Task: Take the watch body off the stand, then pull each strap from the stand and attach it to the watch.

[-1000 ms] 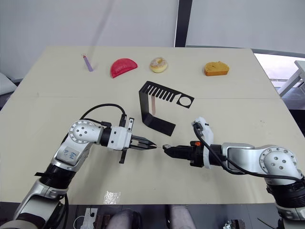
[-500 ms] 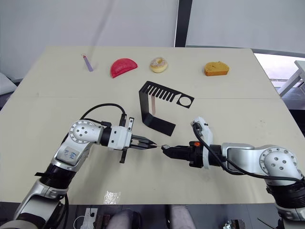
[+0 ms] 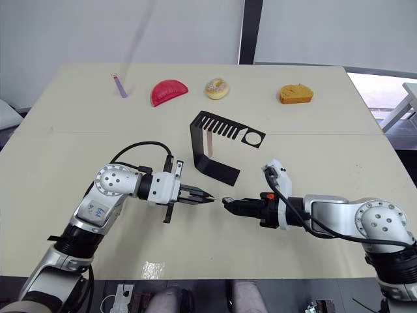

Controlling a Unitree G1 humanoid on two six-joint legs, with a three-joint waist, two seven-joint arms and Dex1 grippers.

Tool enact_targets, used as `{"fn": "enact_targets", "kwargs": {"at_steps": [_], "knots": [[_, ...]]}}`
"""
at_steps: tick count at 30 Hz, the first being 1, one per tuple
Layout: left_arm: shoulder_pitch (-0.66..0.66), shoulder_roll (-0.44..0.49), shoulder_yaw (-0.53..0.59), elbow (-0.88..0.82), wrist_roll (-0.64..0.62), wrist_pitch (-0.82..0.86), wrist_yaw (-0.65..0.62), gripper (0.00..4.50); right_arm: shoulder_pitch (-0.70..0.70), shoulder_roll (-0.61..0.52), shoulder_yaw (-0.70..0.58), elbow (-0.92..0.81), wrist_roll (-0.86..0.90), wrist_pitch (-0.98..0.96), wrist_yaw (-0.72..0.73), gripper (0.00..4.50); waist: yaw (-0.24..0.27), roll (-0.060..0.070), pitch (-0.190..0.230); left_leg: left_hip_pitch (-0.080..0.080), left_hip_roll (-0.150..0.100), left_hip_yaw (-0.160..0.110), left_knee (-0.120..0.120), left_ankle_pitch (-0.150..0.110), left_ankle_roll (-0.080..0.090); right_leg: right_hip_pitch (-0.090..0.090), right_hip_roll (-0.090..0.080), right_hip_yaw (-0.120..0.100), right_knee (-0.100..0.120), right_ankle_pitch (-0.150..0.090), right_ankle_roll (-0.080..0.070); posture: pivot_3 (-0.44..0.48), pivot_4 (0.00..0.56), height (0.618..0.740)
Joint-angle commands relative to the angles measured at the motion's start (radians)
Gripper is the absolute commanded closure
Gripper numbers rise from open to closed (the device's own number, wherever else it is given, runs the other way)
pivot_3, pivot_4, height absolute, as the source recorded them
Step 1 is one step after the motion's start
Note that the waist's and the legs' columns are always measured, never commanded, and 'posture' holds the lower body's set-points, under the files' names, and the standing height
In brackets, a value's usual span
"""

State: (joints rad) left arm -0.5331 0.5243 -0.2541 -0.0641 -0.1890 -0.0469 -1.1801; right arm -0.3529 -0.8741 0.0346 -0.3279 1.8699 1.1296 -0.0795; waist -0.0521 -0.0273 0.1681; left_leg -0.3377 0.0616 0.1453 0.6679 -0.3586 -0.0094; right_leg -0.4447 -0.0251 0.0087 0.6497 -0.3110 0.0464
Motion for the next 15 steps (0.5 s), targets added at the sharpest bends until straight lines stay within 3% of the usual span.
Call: {"fn": "enact_targets", "kwargs": {"at_steps": [1, 15], "knots": [[-0.009, -0.007, -0.005, -0.019, 0.000, -0.008, 0.008, 4.50, -0.014, -0.014, -0.015, -0.017, 0.018, -0.014, 0.023, 2.98, 0.000, 0.000, 0.000, 0.000, 0.000, 0.000, 0.000, 0.000, 0.000, 0.000, 0.000, 0.000, 0.000, 0.000, 0.000, 0.000, 0.150, 0.737], [-0.006, -0.013, -0.008, -0.016, 0.007, -0.010, 0.010, 4.50, -0.017, -0.014, -0.014, -0.029, 0.035, -0.022, 0.019, 2.98, 0.000, 0.000, 0.000, 0.000, 0.000, 0.000, 0.000, 0.000, 0.000, 0.000, 0.000, 0.000, 0.000, 0.000, 0.000, 0.000, 0.150, 0.737]]}}
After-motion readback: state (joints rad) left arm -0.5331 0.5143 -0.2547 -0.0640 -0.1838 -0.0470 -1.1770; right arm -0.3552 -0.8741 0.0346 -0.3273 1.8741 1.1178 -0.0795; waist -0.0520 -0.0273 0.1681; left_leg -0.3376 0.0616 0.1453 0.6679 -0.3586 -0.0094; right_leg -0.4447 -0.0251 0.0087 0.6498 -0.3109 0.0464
